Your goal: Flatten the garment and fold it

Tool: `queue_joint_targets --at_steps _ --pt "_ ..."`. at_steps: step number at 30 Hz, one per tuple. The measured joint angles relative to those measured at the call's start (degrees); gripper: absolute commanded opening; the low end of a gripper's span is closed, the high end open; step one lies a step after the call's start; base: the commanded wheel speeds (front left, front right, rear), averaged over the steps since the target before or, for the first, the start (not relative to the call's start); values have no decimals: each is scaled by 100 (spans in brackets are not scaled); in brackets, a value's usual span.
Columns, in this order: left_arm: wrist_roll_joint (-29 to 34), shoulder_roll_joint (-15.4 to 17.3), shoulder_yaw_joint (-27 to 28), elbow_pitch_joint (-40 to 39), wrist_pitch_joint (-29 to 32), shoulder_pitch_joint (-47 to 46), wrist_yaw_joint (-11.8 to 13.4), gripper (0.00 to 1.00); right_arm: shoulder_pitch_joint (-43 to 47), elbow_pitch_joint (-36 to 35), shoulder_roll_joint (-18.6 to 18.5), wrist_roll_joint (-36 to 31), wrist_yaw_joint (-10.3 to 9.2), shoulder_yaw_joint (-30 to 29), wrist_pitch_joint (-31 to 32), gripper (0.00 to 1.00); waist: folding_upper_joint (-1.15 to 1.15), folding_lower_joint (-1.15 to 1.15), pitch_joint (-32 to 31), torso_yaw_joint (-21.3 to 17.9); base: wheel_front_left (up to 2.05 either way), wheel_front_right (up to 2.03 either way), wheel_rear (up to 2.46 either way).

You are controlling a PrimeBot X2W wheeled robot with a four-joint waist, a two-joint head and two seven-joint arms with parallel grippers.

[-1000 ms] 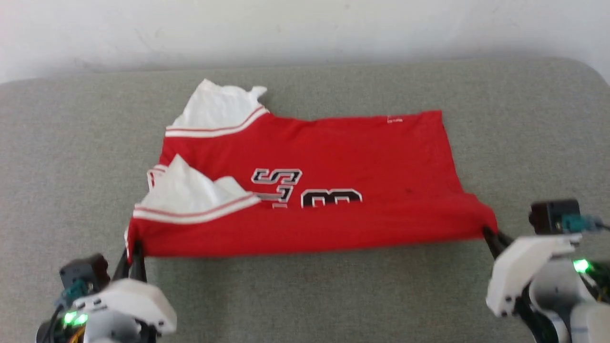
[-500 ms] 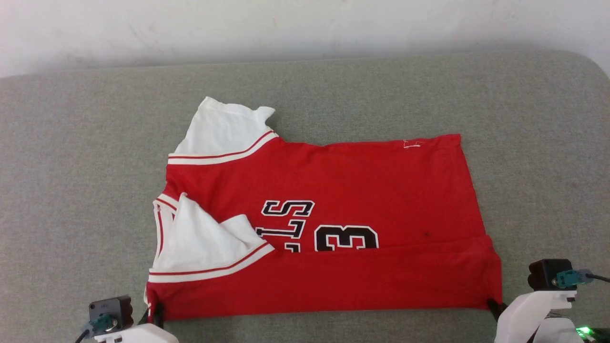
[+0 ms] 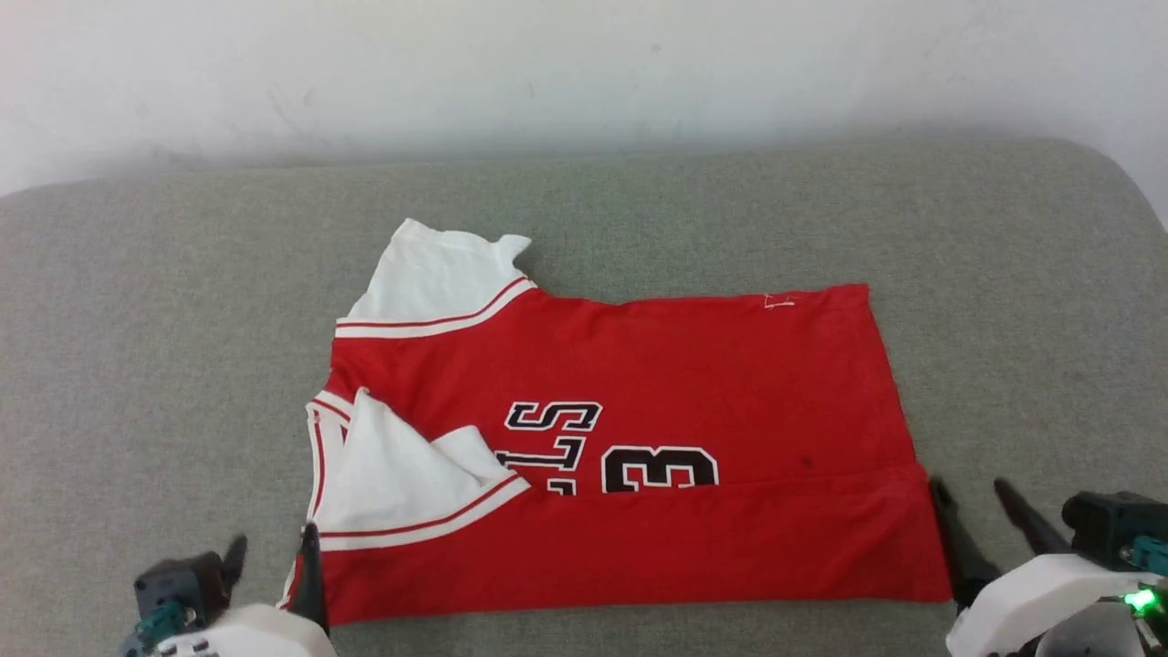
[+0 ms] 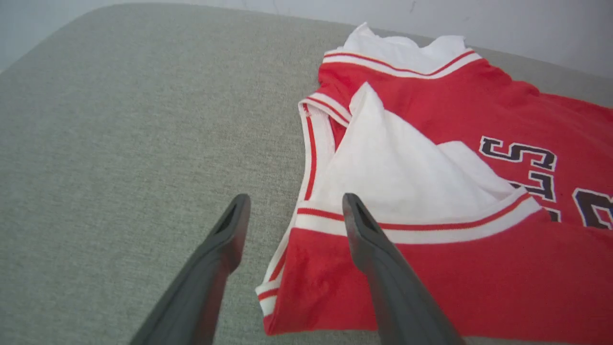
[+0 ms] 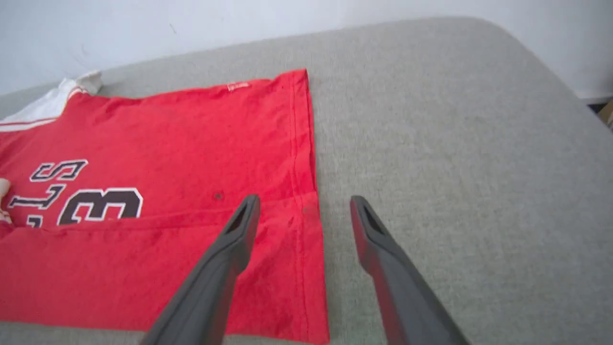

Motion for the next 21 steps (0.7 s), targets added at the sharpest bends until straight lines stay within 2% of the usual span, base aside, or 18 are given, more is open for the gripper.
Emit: queue_joint_targets --at_steps 5,7,10,16,21 --pt "422 208 -10 65 -743 -679 -294 100 -128 -234 1 -242 0 224 -1262 100 0 1 37 -50 0 0 0" --pt "558 267 -53 119 -940 -1076 -424 100 -259 -297 2 -346 0 290 -1600 100 0 1 94 -66 0 0 0" --pt "739 357 -234 309 -927 -1769 -721 100 -459 -371 0 -423 0 364 -1902 100 0 1 225 -86 0 0 0" --pt "760 479 -452 994 -349 -3472 -1341 100 -878 -439 -1 -532 0 581 -1944 100 0 2 625 -162 0 0 0" --pt "638 682 -553 1739 716 -4821 -1859 100 -1290 -522 3 -534 0 775 -1884 100 0 2 1059 -295 0 0 0"
